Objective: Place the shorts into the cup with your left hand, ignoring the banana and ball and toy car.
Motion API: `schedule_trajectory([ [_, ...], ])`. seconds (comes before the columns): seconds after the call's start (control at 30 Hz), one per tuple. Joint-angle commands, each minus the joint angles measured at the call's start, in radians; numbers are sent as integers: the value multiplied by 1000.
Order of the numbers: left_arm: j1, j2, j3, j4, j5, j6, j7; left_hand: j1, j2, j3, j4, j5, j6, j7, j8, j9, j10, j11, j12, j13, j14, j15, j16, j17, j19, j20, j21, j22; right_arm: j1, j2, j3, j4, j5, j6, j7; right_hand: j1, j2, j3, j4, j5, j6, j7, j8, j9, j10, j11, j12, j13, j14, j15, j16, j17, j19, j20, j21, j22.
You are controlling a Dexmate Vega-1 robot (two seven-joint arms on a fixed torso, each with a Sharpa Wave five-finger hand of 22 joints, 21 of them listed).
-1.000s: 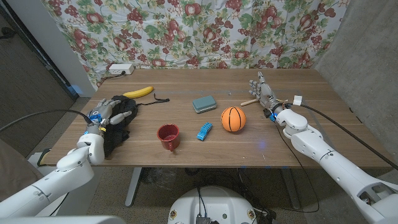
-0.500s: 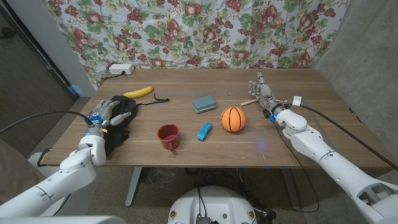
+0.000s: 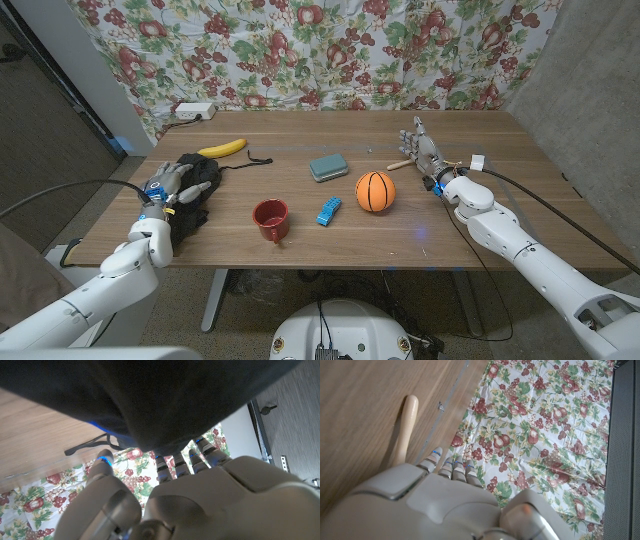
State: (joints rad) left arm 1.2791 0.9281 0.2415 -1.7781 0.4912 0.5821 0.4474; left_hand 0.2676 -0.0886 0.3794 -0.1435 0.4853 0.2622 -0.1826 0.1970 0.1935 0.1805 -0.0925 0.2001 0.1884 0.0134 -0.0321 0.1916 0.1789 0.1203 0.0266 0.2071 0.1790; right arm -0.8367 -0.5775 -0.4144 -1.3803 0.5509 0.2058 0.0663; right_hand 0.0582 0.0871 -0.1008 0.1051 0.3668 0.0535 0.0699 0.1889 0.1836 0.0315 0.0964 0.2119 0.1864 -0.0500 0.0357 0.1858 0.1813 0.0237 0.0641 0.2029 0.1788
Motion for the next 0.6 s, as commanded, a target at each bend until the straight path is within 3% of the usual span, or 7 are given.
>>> schedule_trajectory([
  [0.03,-10,-10,11,10,-13,-5,-4,17,1,8,-2,1,-2,-6,3,2,6,-7,7,5,0,-50,0,5,5,-10,-1,4,-3,-3,1,-3,3,-1,4,-11,5,-6,1,-4,7,2,5,4,1,3,5,2,0,-4,2,4,1,8,-3,3],
  [0.6,-20,-13,26,31,-19,-11,-4,31,7,14,-5,-1,-4,-4,3,2,2,-2,5,5,-2,-52,-1,5,8,-10,-1,4,1,-1,-3,-5,-1,-5,3,-12,6,-6,1,-5,7,2,5,4,1,1,5,2,0,-4,2,3,-1,12,-4,3],
])
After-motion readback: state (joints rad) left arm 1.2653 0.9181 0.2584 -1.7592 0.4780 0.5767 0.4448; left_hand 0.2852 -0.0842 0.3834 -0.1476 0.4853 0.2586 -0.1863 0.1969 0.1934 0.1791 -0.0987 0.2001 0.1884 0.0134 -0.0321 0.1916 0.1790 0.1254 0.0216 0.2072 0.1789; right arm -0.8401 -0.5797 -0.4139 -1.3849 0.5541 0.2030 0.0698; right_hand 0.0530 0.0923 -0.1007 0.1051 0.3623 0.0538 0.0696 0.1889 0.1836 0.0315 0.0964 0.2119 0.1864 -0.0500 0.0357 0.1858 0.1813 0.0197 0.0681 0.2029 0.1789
